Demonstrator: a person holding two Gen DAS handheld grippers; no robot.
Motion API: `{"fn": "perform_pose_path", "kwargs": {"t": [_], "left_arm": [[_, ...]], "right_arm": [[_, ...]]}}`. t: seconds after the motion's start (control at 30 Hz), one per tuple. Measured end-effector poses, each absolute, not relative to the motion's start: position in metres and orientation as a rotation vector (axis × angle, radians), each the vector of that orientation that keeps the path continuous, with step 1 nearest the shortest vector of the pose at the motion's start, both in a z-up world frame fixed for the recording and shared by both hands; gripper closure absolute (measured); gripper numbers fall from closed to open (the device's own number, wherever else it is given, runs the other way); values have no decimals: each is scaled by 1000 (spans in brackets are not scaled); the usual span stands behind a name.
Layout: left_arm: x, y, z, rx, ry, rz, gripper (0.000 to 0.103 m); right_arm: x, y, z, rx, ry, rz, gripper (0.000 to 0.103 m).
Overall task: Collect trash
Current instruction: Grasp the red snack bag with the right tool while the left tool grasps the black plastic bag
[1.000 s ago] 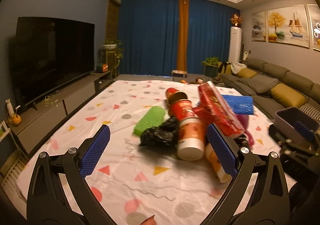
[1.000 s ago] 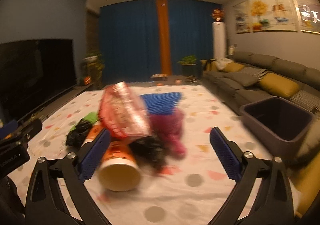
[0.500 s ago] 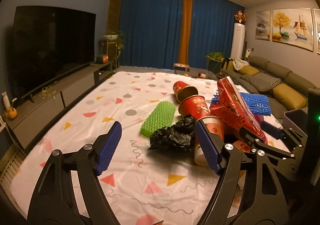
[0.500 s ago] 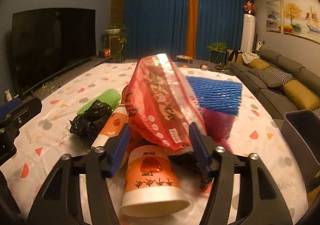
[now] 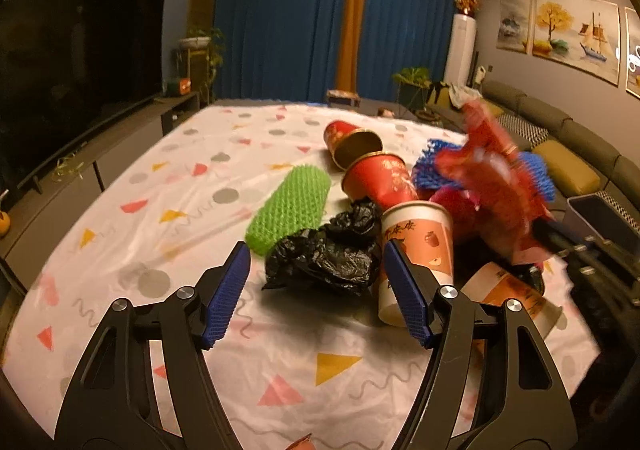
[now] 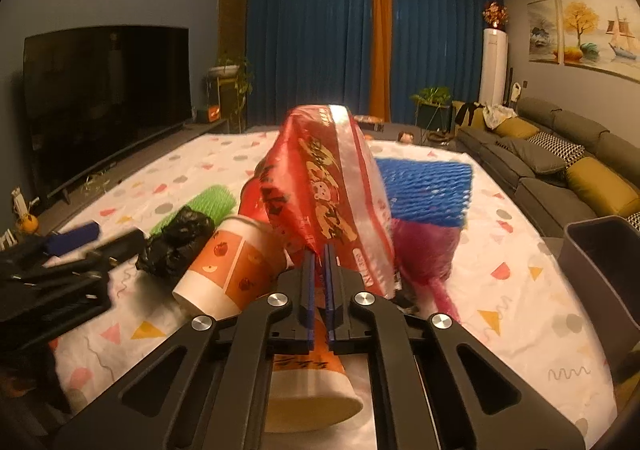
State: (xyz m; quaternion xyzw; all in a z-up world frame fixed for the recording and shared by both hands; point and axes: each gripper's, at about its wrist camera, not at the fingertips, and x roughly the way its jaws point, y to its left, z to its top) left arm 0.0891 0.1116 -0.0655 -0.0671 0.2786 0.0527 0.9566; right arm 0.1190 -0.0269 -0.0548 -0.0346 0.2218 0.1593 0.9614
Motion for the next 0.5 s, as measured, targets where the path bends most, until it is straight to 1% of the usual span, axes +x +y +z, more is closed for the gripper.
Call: {"fn": "perform_pose_path", "kwargs": {"t": [0.07,0.3,0.37,0.4,0.47,0.5], "left_arm": [[96,111,-70,-136,587,101,43],[116,112,-84,-165,686,60,55],[120,113,-87,-176,711,30,68],[121,112,-88,-177,717,25,72],[122,113,-90,-182,731,18,93],[123,113,-91,-186,735,16,96]], "right_arm": [[116,-31,-50,-58,437,323,99],[104,-41,-40,-34,413,328,99],[102,-42,-38,-33,407,330,99],[100,-43,-38,-34,403,331,99],[97,-44,-36,-35,397,333,99],[95,-44,-35,-36,394,335,99]]}}
